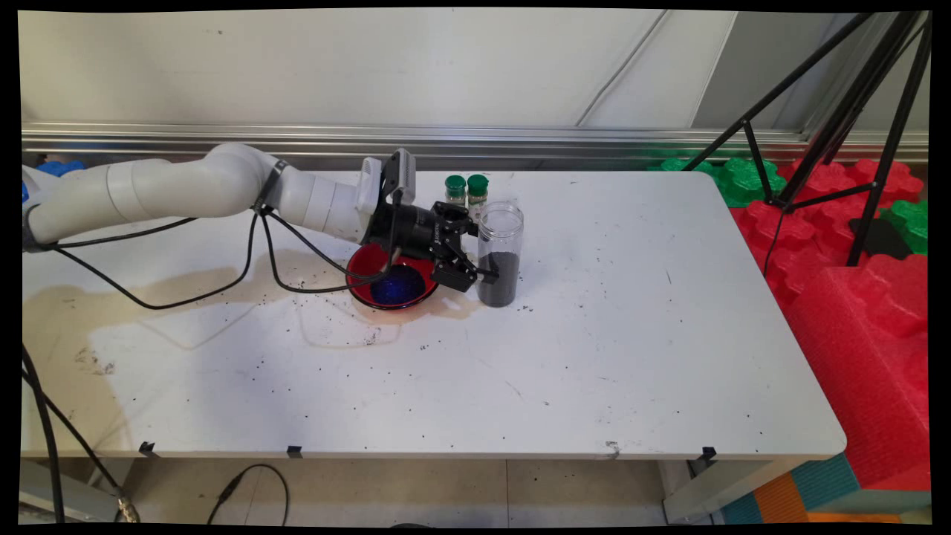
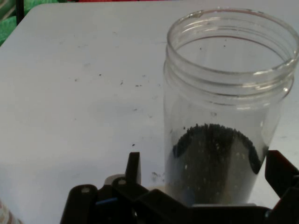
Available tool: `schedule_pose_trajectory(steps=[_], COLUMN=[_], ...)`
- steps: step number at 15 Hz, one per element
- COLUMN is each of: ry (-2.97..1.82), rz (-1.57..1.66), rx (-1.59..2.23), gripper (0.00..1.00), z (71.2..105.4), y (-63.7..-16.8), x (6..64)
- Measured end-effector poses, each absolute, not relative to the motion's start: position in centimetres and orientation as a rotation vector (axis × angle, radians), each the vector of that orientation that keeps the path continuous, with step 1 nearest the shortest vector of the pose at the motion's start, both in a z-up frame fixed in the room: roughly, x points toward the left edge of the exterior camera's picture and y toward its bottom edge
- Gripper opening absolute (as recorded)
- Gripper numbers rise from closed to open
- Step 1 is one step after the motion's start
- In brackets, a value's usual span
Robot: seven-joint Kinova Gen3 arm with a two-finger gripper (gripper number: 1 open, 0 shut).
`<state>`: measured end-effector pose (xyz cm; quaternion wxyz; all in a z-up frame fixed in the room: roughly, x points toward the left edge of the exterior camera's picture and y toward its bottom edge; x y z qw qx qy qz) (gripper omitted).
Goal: Pick up the black seasoning powder from the table, then pour the black seasoning powder in the red bowl
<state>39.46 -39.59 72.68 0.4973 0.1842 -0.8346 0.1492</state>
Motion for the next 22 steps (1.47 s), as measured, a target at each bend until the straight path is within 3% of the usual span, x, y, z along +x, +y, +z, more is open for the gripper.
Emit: schedule_pose_trajectory(steps=[17, 18, 22], ry=[-1.988, -1.986, -1.984], rz=[0.373, 0.373, 0.372], rx=[0.388, 0.386, 0.382], gripper=[1.0, 0.0, 0.0], z=[71.5, 71.5, 71.4], y=[-40.6, -40.7, -40.8], x=[37.7, 37.7, 37.5])
